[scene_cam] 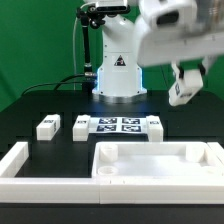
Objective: Assemble desk
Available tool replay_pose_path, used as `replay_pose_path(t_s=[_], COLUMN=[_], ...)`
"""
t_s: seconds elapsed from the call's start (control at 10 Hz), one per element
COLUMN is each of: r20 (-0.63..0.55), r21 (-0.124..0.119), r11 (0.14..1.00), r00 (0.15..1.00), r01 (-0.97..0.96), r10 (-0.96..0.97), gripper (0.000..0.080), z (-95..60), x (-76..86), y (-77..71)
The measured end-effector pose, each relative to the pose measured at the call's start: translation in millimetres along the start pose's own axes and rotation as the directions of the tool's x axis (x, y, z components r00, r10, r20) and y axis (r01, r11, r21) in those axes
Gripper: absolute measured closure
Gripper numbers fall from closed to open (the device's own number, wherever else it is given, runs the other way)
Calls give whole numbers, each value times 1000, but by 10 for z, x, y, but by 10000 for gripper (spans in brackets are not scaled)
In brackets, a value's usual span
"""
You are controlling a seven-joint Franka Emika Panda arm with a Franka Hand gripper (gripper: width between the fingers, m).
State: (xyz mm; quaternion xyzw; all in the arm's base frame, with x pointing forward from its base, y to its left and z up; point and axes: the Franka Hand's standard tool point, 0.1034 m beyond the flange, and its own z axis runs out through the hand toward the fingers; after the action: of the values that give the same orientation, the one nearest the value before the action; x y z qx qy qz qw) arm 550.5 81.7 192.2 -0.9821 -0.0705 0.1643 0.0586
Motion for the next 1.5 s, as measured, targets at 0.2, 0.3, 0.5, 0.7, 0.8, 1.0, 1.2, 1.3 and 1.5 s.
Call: replay_pose_path(t_s=[0.2,0.3,0.5,0.7,0.8,1.0,1.2,1.3,1.5], r20=[-153,-215,-355,-466,-547,-667,-739,-754,-743], r21=[-16,-25,-44,-59,-71,-117,-115,-116,-110], r11=[1000,1000,999,998,997,993,993,993,994], r00=[988,977,935,884,837,740,667,650,663], r01=[-13,-16,-19,-7,-6,11,11,12,14], r10=[11,10,2,-21,-34,-87,-93,-95,-91], gripper=[512,512,512,512,512,512,512,512,512], z=[-60,-55,-88,-209,-326,-360,-344,-324,-208], x=[128,111,224,440,568,661,668,670,701], y=[27,40,62,103,111,-120,-103,-106,-117])
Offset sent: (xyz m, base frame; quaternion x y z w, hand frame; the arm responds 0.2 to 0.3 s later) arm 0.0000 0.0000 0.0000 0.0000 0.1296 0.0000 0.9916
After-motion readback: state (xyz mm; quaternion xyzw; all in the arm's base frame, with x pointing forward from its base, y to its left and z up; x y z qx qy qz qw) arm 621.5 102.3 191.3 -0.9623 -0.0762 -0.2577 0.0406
